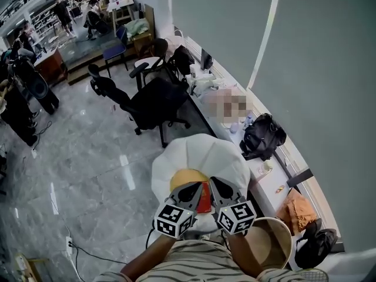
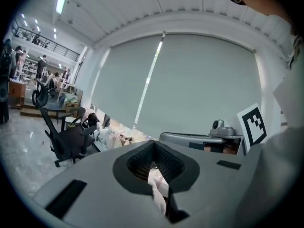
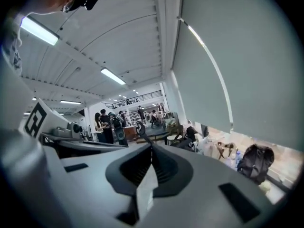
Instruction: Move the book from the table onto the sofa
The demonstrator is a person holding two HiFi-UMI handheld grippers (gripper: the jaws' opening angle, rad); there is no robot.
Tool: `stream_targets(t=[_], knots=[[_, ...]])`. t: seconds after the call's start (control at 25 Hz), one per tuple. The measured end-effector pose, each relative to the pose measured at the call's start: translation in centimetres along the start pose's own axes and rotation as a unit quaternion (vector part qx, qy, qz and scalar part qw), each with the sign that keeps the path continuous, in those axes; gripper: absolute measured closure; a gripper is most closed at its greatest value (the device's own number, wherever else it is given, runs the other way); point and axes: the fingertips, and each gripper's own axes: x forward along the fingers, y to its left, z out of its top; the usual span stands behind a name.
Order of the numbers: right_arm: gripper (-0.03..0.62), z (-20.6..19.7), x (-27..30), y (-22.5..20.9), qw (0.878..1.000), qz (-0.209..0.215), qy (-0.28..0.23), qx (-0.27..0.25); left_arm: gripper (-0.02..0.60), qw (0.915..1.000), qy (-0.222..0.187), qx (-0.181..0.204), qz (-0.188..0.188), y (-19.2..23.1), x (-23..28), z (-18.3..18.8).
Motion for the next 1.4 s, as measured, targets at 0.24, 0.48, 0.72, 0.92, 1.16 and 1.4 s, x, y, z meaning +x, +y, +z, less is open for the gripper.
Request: stream_targets(t=[0.24,0.48,0.72,0.92,1.16,1.4], knots=[[0.582,2.6,-0.2,2.3,0.999,0.018,-0.026,-0.037,0.577,0.9983,-0.055,0.004,0.018,0.2,-1.9,3.3],[0.582,6.3,-0.3,2.8,0.996,0.018,-0.069,-0.050,0.577,0.9943,-0.099,0.027,0.029,0.4,-2.4,6.7],[0.582,8.2,-1.1,2.3,0.993,-0.002,-0.100,-0.063,0.577,0.9895,-0.129,0.049,0.043,0.3,-3.0,8.4],[0.582,8.8,-1.0,1.5,0.991,-0.014,-0.107,-0.081,0.577,0.9874,-0.137,0.064,0.048,0.3,-2.0,8.9],[0.582,8.3,-1.1,0.2,0.991,-0.022,-0.103,-0.078,0.577,0.9880,-0.135,0.063,0.039,-0.1,-0.7,8.8],[0.582,8.5,-1.6,-0.4,0.991,-0.030,-0.108,-0.077,0.577,0.9881,-0.137,0.063,0.031,-0.6,-0.1,8.9]])
